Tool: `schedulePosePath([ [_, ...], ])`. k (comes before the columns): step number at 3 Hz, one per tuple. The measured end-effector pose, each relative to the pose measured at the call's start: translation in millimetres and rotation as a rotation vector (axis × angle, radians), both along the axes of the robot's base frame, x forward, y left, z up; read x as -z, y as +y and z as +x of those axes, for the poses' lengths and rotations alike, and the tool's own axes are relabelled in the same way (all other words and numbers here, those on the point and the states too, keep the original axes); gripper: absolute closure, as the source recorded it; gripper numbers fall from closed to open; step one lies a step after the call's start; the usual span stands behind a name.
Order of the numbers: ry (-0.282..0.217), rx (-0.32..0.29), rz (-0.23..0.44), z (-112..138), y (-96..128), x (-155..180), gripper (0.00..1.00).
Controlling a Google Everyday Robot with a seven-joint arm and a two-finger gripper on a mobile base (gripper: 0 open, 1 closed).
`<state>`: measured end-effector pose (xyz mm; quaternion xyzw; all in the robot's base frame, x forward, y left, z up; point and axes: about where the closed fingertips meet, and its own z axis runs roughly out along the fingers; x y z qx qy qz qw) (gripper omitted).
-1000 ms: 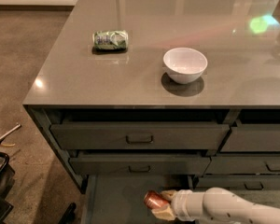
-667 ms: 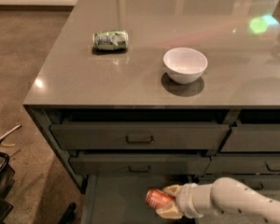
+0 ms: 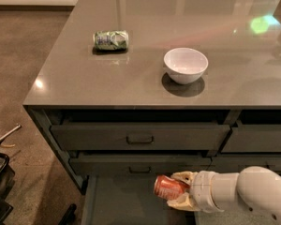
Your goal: Pick coke can from bottom drawer and place on counter
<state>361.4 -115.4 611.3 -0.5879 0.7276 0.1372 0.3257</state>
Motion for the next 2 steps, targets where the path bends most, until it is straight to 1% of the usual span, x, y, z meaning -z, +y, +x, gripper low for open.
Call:
schedulePosePath([
  [1, -0.003, -0.019, 0.0, 1, 1, -4, 1.0],
  [2, -0.066, -0.074, -0.062, 9, 0, -51, 1.0],
])
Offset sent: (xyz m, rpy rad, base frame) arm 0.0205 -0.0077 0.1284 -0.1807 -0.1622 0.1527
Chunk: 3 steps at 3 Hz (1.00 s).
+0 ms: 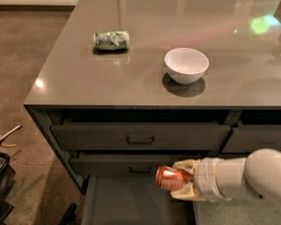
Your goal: Pick coke can from bottom drawer and place on counter
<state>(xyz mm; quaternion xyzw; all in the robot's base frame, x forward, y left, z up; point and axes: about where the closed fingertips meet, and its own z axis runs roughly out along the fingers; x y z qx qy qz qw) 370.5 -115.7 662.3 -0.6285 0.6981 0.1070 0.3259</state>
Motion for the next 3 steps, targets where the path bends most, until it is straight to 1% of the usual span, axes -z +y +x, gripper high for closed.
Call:
schedulePosePath([
  [1, -0.072, -0.091, -0.11, 20, 10, -69, 1.0],
  [2, -0.114, -0.218, -0.181, 50, 40, -117, 1.0],
  [3, -0.151, -0.377, -0.217, 80, 88, -149, 1.0],
])
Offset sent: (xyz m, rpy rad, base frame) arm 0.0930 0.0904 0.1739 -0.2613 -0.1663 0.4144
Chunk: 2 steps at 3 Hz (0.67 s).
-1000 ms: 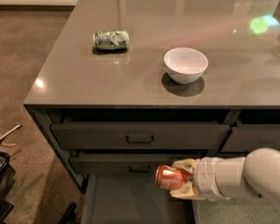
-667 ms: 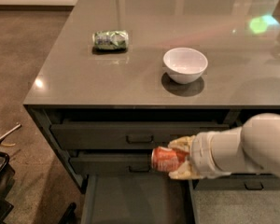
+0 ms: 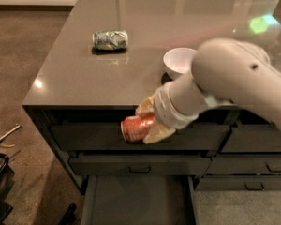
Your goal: Pick coke can from bottom drawer and place on counter
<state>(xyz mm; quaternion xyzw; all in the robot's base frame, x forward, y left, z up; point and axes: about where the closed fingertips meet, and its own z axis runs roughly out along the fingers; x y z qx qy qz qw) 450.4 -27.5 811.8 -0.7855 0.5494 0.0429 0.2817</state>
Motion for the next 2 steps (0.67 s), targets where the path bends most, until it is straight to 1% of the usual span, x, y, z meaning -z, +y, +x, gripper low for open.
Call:
schedulePosePath([
  [1, -0.046, -0.144, -0.026, 22, 52, -34, 1.0],
  [2, -0.107, -0.244, -0.009, 46, 105, -74, 1.0],
])
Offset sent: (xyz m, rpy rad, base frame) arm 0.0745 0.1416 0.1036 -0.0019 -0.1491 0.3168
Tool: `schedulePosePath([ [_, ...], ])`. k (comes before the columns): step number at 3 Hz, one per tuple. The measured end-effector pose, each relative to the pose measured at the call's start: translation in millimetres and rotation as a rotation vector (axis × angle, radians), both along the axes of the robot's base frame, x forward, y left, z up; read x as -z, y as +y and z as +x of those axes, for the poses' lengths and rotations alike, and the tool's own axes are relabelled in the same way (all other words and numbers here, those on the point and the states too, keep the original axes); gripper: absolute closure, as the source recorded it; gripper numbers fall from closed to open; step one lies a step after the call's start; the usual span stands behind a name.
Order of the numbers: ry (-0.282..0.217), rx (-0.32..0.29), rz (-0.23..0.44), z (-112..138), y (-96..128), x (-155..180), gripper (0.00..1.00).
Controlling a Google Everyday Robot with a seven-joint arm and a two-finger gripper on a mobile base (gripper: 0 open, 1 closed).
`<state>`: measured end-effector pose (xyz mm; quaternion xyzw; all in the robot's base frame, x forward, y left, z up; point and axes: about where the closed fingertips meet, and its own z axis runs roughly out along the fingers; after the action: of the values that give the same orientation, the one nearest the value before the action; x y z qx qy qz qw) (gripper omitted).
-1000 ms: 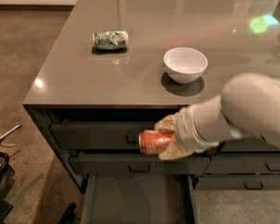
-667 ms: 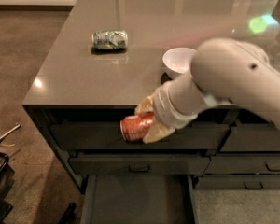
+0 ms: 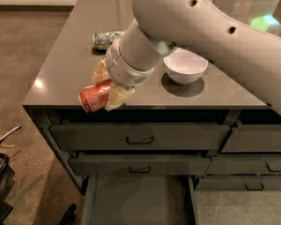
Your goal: Pick coke can from bottom drawer and place on counter
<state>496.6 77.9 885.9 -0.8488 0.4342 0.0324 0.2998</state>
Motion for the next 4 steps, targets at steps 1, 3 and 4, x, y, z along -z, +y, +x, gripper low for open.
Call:
schedulePosePath([
  [1, 0.002, -0.001, -0.004, 0, 1, 0, 1.0],
  [3, -0.014, -0.009, -0.056, 58, -37, -24, 1.0],
  [4, -0.027, -0.001, -0.022, 87, -59, -31, 1.0],
])
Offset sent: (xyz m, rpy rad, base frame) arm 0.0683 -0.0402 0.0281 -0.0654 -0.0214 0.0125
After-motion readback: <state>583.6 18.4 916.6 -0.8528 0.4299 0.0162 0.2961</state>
